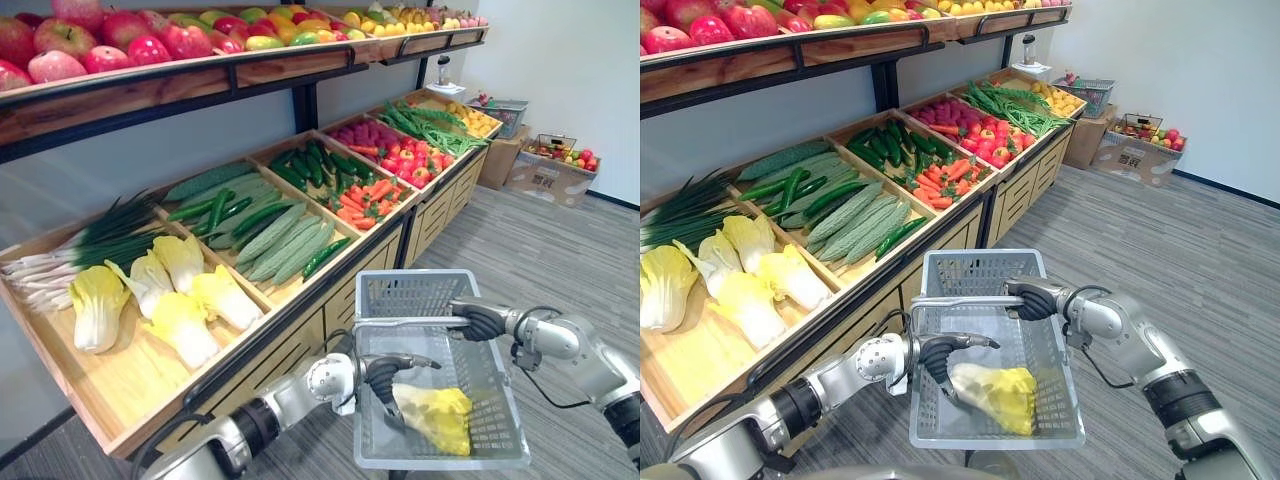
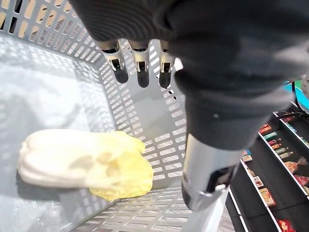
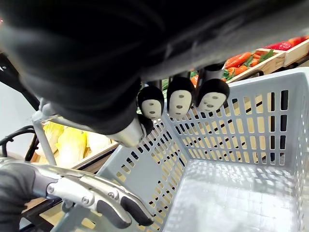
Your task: Pick vegetable in the basket
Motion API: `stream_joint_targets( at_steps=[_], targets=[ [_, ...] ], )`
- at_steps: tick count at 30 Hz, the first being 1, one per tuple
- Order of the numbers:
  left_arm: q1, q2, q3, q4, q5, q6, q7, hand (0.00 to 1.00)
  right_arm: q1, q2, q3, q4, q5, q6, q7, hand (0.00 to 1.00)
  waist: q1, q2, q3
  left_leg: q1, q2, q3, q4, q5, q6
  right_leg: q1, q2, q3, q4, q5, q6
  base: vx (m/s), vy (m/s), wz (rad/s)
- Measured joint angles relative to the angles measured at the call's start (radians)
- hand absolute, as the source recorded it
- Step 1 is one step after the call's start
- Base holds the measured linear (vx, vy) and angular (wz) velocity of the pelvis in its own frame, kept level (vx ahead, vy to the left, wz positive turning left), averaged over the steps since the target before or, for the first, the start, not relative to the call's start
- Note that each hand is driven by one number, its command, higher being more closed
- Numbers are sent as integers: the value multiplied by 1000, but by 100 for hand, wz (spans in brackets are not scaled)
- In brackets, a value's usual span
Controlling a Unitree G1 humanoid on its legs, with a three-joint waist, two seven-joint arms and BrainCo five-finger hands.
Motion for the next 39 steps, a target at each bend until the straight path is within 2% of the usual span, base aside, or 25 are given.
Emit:
stream_joint_targets(
  at_steps=[4, 8, 14, 17, 20, 22, 23, 24, 26, 27, 29, 32, 34, 37, 39],
  targets=[
    [0, -1, 1, 0, -12, 0, 5, 0, 0, 7, 0, 4, -1, 19, 7, 100, 0, 0, 0, 4, -13, -4, -18, 10, 2, 2, -7, -1, 0, 1, 1, -68, 31, 3],
    [0, -2, 22, -25, -55, 0, 25, 0, 12, 47, -10, 31, -20, 59, 7, 100, -1, -7, 4, -2, -19, -30, -34, 19, 5, 10, -15, -17, -2, 1, 1, -63, 19, 15],
    [35, 7, 78, -239, -176, -1, 34, 0, 90, 131, -61, 102, -60, 162, -3, 100, 7, -13, 10, -24, -52, -90, -90, 51, 15, 17, -43, -60, -7, 1, 2, -50, 34, 26],
    [77, 20, 125, -327, -208, -6, 40, 0, 132, 164, -86, 199, -61, 215, -47, 100, 12, -11, 16, -28, -67, -135, -126, 71, 22, 41, -54, -91, -18, 1, 3, -37, 34, 39],
    [137, 41, 236, -417, -260, -8, 48, 0, 186, 187, -165, 285, -61, 240, -104, 100, 16, -3, 24, -42, -86, -188, -170, 92, 31, 57, -68, -126, -35, 4, 7, -42, 30, 48],
    [179, 66, 366, -484, -295, -15, 74, 0, 221, 190, -239, 385, -60, 256, -151, 100, 34, 5, 30, -57, -107, -230, -212, 121, 41, 63, -82, -158, -48, 9, 14, -33, 28, 56],
    [189, 73, 399, -494, -296, -20, 78, 0, 226, 191, -250, 411, -60, 264, -162, 100, 35, 7, 34, -55, -112, -243, -224, 129, 44, 72, -82, -165, -53, 9, 14, -27, 15, 61],
    [219, 96, 477, -527, -304, -26, 83, 0, 237, 199, -284, 472, -59, 277, -188, 100, 39, 11, 37, -55, -118, -269, -243, 143, 48, 87, -82, -173, -64, 11, 17, -16, 9, 52],
    [250, 115, 540, -558, -330, -33, 92, 0, 241, 210, -322, 536, -58, 280, -211, 100, 49, 14, 38, -56, -120, -288, -253, 149, 50, 103, -82, -182, -77, 13, 20, -16, 12, 41],
    [274, 123, 598, -581, -333, -48, 115, 0, 258, 214, -365, 589, -58, 281, -234, 100, 64, 16, 39, -60, -122, -307, -260, 153, 54, 114, -85, -191, -88, 14, 22, -15, 14, 41],
    [300, 128, 664, -598, -333, -60, 132, 0, 274, 216, -404, 636, -58, 280, -245, 100, 66, 15, 44, -64, -124, -338, -265, 157, 58, 135, -88, -214, -103, 16, 24, -9, 10, 49],
    [346, 126, 804, -598, -333, -63, 202, 0, 300, 220, -485, 702, -57, 274, -283, 100, 70, 17, 43, -89, -133, -392, -279, 169, 66, 147, -96, -228, -126, 20, 30, -3, 7, 51],
    [376, 122, 887, -589, -333, -45, 255, 0, 309, 229, -541, 741, -55, 273, -311, 100, 81, 18, 46, -95, -138, -413, -285, 179, 70, 162, -97, -244, -147, 25, 38, 6, -8, 31],
    [435, 87, 1024, -511, -324, -18, 372, 0, 337, 259, -625, 753, -20, 274, -350, 100, 92, 25, 45, -98, -147, -456, -295, 191, 73, 176, -99, -277, -153, 25, 38, 24, -4, 36],
    [472, 54, 1137, -392, -312, 14, 479, 0, 351, 299, -680, 753, 36, 275, -361, 100, 101, 26, 44, -115, -148, -484, -295, 197, 79, 178, -101, -296, -162, 24, 37, 3, -22, 28]
  ],
)
